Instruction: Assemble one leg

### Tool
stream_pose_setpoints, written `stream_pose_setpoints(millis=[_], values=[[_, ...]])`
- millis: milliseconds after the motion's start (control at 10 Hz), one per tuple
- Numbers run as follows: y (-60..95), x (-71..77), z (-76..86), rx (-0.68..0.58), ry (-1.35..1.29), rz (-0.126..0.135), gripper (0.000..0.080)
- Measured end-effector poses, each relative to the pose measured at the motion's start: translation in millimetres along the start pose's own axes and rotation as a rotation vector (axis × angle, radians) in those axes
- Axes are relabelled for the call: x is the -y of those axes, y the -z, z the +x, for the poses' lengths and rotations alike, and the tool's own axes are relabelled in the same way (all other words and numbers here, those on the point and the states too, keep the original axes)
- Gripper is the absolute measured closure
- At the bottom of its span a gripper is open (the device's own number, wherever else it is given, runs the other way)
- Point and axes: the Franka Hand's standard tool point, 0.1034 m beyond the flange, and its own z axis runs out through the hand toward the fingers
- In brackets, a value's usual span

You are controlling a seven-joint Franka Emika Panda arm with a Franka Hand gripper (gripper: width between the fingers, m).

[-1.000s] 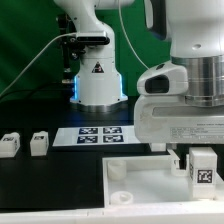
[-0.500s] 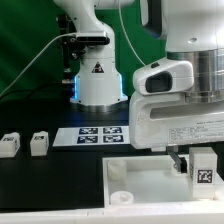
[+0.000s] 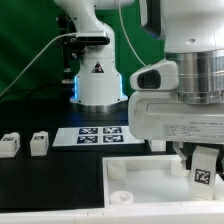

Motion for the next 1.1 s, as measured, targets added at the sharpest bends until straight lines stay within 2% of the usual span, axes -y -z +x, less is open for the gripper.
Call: stream_pose_setpoints(millis=[200, 300, 600, 800, 900, 1000, 1100], values=[[-1.2, 0.7, 0.7, -0.006, -0.274, 0.004, 0.0501], [-1.5, 1.0, 1.9, -0.010, -0.444, 0.029, 0.0501], [-2.8, 0.3, -0.3, -0.006, -0.916, 0.141, 0.0501], [-3.2, -1.1, -1.2, 0.003, -1.131, 0.223, 0.0501], [-2.9, 0.4, -1.6, 0.011, -1.201, 0.238, 0.0501], [-3.1, 0.0, -1.5, 0.005, -1.155, 0.236, 0.0501], [-3.7, 0.2, -2.1, 0.004, -1.130, 0.235, 0.0402]])
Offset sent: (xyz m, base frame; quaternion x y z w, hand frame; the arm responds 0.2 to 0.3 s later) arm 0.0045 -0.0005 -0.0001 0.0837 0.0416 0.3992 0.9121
